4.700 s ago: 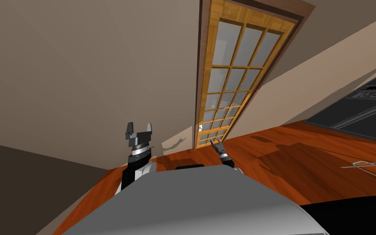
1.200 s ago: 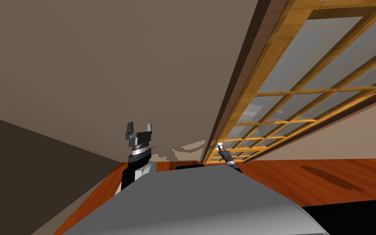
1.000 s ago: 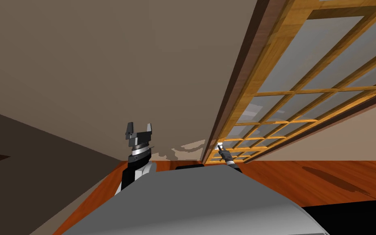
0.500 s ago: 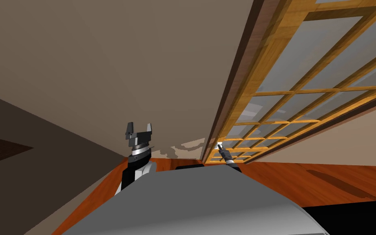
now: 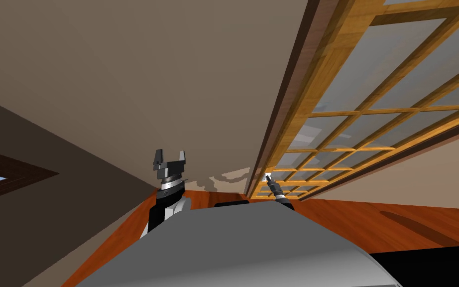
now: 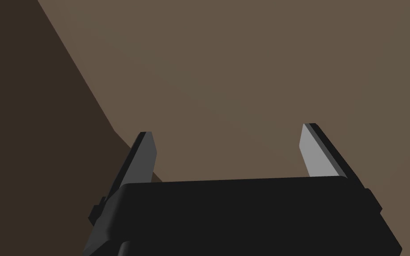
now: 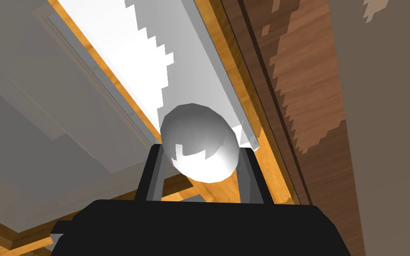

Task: Pull the door open

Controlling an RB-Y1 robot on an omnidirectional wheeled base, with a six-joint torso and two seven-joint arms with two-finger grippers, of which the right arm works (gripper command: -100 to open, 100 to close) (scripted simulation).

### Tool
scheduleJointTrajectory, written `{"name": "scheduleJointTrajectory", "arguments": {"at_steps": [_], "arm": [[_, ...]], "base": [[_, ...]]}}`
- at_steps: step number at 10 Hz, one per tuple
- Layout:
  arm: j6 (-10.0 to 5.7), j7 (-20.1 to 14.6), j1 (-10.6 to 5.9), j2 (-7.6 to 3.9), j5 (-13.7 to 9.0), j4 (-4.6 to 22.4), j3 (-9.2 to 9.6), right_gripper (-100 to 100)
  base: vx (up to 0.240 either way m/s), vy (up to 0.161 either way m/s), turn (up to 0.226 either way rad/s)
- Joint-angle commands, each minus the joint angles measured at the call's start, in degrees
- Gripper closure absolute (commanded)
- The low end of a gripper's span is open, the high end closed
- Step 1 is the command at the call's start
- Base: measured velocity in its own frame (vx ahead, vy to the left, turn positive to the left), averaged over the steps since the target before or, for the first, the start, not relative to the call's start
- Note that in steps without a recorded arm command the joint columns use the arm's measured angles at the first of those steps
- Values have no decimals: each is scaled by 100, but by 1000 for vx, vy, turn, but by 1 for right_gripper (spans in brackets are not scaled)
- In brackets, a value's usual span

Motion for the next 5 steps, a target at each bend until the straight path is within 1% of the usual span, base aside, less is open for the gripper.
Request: {"name": "scheduleJointTrajectory", "arguments": {"at_steps": [1,2,3,4,5], "arm": [[-7,-170,-2,7,-55,-10,44,100],[6,-394,-16,-9,-163,-1,99,100],[19,-537,-30,-26,-270,8,155,100],[19,-618,-30,-26,-270,8,155,100],[32,-821,-44,-42,-378,16,211,100]], "base": [[-34,-20,39],[-30,-14,59],[-49,-25,78],[-39,-16,36],[-37,-9,54]]}}
